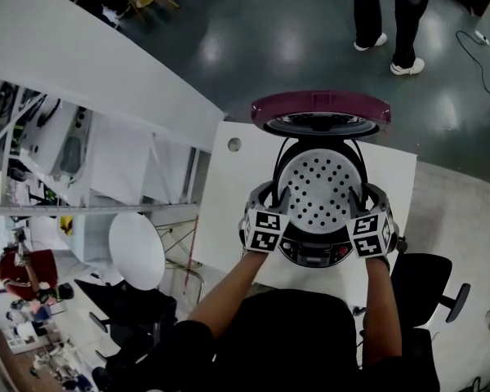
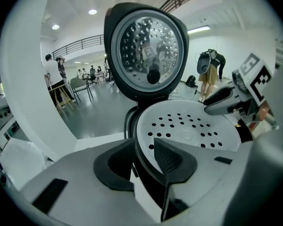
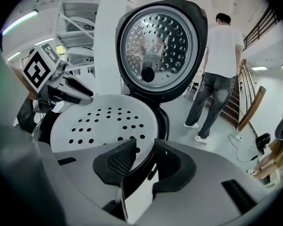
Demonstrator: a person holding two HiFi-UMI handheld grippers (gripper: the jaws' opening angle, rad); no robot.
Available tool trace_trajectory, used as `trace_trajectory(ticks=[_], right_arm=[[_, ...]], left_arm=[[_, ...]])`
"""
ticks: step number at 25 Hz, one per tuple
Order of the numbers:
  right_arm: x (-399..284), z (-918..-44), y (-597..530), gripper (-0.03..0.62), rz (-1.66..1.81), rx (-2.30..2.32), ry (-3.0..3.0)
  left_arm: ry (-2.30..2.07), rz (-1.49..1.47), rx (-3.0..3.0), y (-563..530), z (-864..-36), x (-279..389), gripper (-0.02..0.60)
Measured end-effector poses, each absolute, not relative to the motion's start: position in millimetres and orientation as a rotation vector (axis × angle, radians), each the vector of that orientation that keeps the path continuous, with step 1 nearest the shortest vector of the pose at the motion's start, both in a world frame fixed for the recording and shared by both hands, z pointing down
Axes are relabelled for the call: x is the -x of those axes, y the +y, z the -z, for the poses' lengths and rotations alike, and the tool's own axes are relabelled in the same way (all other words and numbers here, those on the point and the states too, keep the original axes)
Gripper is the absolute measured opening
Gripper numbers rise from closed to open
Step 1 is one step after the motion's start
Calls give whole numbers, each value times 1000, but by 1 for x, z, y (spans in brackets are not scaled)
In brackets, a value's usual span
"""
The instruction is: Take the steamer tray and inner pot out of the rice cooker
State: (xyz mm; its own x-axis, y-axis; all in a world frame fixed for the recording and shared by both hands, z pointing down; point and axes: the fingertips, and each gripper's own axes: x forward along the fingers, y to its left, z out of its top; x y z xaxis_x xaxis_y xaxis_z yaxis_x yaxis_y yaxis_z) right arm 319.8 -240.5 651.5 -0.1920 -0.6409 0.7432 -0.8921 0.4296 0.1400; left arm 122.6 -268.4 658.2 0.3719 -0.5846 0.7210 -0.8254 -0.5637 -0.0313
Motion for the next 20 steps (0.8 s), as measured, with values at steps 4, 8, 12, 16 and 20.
trace_trajectory(ticks=[4,8,12,16,20], right_arm=[[-320,-647,-241,97,-416,-1315,-1918],[-320,-646,-241,91,-437,-1338,-1922],[-323,-644,-241,78,-485,-1389,-1932],[-329,-640,-241,64,-518,-1442,-1944],[-328,-625,-246,54,-503,-1478,-1973]], left_arm=[[-1235,-988,-2336,-268,-649,-127,91],[-1244,-935,-2342,-269,-641,-127,83],[-1258,-850,-2349,-271,-628,-128,74],[-1274,-815,-2365,-270,-618,-131,71],[-1310,-792,-2362,-269,-608,-128,69]])
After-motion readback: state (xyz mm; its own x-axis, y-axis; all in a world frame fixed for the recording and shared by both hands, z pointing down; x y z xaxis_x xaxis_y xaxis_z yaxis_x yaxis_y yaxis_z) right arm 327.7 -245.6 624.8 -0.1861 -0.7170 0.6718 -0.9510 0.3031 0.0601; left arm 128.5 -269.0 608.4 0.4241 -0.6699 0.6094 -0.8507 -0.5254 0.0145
